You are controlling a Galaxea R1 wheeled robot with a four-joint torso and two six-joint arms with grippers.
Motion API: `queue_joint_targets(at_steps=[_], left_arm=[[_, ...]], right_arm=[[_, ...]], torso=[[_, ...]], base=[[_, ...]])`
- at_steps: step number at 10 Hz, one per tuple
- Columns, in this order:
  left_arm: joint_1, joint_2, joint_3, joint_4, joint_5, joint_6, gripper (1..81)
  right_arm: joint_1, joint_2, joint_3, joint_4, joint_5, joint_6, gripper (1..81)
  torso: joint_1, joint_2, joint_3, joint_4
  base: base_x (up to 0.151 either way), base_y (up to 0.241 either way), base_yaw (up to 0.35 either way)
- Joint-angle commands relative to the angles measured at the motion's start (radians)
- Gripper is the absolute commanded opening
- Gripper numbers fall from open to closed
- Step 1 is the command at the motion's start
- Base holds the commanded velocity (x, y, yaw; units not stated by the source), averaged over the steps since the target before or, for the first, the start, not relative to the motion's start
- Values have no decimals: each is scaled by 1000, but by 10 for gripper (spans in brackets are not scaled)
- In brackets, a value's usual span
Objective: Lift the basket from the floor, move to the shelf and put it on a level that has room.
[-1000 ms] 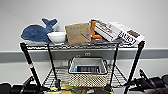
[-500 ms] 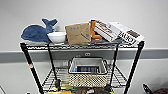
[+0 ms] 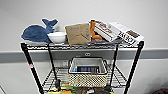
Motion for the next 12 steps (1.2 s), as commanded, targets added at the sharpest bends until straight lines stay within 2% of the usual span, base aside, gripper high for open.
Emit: queue_joint_targets(at_steps=[1,4,6,12], left_arm=[[132,114,-141,137,-125,-3,811],[202,229,-264,154,-154,-3,811],[235,308,-345,167,-164,3,811],[307,542,-647,198,-183,6,811]], right_arm=[[-99,65,-82,-156,71,2,811],[-179,167,-202,-211,74,2,811],[-234,239,-289,-251,115,-4,811],[-367,484,-638,-271,174,-12,811]], torso=[[0,0,0,0],[-1,-1,0,0],[-1,-1,1,0],[-1,-2,2,0]], base=[[0,0,0],[0,0,0],[0,0,0],[0,0,0]])
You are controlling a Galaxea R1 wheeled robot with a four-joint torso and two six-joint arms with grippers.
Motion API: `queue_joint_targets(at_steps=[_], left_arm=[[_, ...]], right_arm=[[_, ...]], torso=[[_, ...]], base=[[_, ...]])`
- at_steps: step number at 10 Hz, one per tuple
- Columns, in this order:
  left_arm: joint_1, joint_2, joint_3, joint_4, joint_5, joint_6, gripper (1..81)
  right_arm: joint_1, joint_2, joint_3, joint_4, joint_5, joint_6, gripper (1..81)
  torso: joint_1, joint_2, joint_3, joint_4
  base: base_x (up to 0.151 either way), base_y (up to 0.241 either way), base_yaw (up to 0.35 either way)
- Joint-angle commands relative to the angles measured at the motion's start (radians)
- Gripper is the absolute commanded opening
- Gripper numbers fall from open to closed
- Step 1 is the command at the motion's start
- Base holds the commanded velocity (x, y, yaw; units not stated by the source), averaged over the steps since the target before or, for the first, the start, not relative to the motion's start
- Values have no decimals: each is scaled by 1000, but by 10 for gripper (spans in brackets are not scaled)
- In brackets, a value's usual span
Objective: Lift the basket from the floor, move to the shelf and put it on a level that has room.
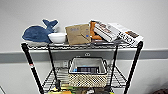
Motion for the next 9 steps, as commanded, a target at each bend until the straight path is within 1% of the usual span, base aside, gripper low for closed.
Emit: queue_joint_targets(at_steps=[1,4,5,6,8,9], left_arm=[[3,100,-156,43,33,2,811],[22,191,-276,63,33,2,811],[23,218,-311,66,35,2,811],[28,250,-363,72,35,2,811],[39,332,-483,83,36,2,811],[43,366,-532,88,38,2,811]], right_arm=[[-10,125,-172,-32,1,-10,811],[-40,209,-288,-61,2,-10,811],[-55,235,-330,-75,16,-10,811],[-72,269,-395,-90,36,-10,811],[-100,370,-564,-121,36,-12,811],[-105,412,-627,-132,36,-12,811]], torso=[[0,0,0,0],[0,0,0,0],[0,0,0,0],[0,0,0,0],[0,0,0,0],[-1,-1,0,0]], base=[[0,0,0],[0,0,0],[0,0,0],[0,0,0],[0,0,0],[0,0,0]])
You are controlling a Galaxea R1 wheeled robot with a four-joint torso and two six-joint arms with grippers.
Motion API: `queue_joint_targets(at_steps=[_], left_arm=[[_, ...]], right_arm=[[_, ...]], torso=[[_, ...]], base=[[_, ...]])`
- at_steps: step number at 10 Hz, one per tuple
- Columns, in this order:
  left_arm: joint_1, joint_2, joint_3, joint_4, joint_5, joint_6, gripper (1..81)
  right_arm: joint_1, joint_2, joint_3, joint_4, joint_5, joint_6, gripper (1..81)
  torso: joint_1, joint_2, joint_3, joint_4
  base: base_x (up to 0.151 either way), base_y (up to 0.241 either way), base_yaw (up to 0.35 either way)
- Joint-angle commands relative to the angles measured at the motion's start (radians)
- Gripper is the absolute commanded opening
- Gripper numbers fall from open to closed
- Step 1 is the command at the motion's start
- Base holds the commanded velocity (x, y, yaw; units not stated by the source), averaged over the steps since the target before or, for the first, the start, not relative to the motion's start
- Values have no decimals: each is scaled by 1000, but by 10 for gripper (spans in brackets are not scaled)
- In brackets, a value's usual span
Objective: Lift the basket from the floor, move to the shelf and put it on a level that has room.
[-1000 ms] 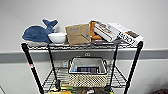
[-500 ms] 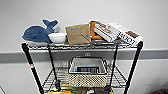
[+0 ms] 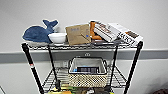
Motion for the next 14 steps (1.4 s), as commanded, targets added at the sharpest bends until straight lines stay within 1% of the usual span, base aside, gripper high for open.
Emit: queue_joint_targets(at_steps=[1,3,5,6,7,8,10,12,14], left_arm=[[-25,101,-165,36,50,2,811],[-14,155,-248,44,47,2,811],[-9,219,-359,45,45,2,811],[-9,253,-402,53,46,2,811],[-8,285,-439,67,45,2,811],[-6,313,-476,68,47,2,811],[-6,363,-548,68,53,2,811],[-8,420,-628,68,55,3,811],[-6,469,-683,68,55,9,811]], right_arm=[[32,143,-207,-60,-28,-4,811],[27,188,-261,-81,-26,-4,811],[14,252,-362,-89,-26,-6,811],[0,286,-410,-103,-8,-24,811],[-16,321,-459,-112,14,-30,811],[-26,350,-506,-118,30,-30,811],[-36,416,-605,-150,38,-30,811],[-39,461,-661,-152,38,-30,811],[-46,472,-671,-152,40,-29,811]], torso=[[0,0,0,0],[0,0,0,0],[0,0,0,0],[0,0,0,0],[0,0,0,0],[0,0,0,0],[0,0,0,0],[0,0,0,0],[0,0,0,0]], base=[[0,0,0],[0,0,0],[0,0,0],[0,0,0],[0,0,0],[0,0,0],[0,0,0],[0,0,0],[0,0,0]])
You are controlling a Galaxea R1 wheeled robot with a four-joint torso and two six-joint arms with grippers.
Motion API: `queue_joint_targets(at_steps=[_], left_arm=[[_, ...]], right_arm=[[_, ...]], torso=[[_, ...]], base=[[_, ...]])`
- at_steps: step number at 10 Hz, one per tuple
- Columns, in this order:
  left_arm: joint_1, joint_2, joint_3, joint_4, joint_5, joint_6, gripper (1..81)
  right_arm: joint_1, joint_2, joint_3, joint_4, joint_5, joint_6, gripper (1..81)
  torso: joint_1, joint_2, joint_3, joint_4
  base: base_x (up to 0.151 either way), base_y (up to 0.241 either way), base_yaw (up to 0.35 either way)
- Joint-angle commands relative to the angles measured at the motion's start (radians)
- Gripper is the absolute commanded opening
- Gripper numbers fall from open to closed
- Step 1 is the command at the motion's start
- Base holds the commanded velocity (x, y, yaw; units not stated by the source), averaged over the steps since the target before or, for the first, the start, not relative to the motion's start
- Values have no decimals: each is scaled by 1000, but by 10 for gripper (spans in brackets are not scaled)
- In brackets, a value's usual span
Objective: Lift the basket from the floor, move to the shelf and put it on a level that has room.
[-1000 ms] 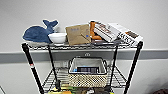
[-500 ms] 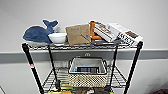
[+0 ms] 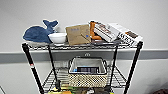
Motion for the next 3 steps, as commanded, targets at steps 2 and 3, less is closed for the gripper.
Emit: queue_joint_targets(at_steps=[2,3], left_arm=[[-45,84,-67,11,40,9,811],[-46,98,-67,11,39,9,811]], right_arm=[[35,25,-12,-19,-45,-3,811],[34,31,-12,-25,-45,-5,811]], torso=[[1,0,0,0],[1,0,0,0]], base=[[0,0,0],[0,0,0]])
